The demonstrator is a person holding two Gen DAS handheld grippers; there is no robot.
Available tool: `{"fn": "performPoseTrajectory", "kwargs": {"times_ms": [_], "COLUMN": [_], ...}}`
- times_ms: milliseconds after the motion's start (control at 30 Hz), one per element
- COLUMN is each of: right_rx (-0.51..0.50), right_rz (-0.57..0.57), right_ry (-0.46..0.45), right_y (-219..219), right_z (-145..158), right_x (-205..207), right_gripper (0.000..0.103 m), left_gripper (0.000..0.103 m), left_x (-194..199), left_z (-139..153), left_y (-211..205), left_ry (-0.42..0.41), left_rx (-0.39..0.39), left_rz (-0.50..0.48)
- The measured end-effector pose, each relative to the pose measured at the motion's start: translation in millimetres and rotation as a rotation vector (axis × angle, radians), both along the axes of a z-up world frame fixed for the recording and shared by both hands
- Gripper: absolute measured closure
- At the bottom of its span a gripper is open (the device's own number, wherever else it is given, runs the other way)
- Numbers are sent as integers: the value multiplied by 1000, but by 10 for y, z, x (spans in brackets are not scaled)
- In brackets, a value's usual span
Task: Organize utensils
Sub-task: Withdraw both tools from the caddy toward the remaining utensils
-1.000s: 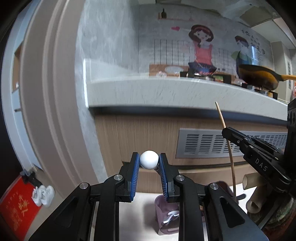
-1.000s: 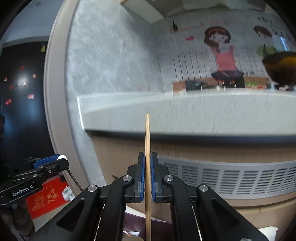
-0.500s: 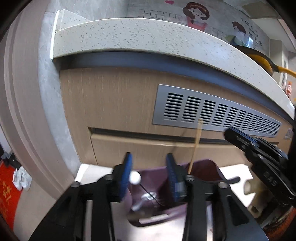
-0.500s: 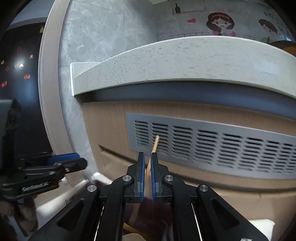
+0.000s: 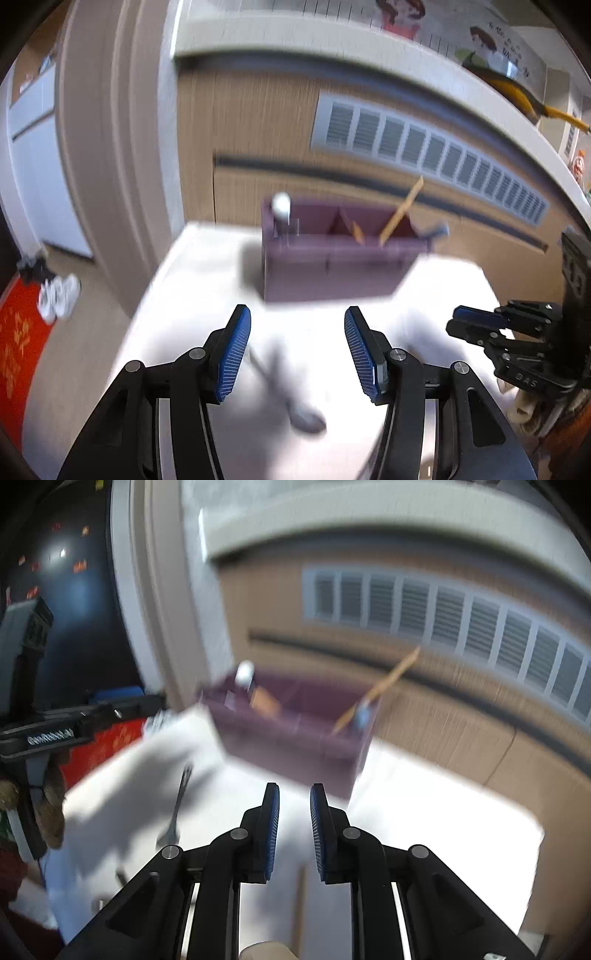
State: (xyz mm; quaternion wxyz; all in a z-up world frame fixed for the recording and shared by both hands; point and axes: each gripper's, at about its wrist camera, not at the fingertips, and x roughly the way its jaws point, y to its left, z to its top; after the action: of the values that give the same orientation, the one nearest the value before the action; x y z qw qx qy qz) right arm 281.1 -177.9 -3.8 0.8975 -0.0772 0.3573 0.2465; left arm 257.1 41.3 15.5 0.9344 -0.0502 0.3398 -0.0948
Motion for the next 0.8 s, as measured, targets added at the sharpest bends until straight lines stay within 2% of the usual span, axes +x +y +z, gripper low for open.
{"fn": "performPoseTrajectory", "kwargs": {"times_ms": [167,400,633,800], "right_rx": [-118,-99,-100,-80], "right_rz": [-2,-91,-95,-87], "right_ry": [64,178,177,155], "right_y": [14,-151,-163,-200], "right_z": [-344,-637,-759,-752], "right_x": [-264,-327,-328,-350], "right_gripper": [87,87,86,86], "left_gripper": [49,49,49,49], "left_x": [-288,-422,-448,-559], "left_z": [-282,-576,-672,-727], "left_y": [57,108,70,-71], "left_ry": [83,167,202,231], "left_rx": [-11,-45,-29,6], "left_rz": [22,46,30,-60]}}
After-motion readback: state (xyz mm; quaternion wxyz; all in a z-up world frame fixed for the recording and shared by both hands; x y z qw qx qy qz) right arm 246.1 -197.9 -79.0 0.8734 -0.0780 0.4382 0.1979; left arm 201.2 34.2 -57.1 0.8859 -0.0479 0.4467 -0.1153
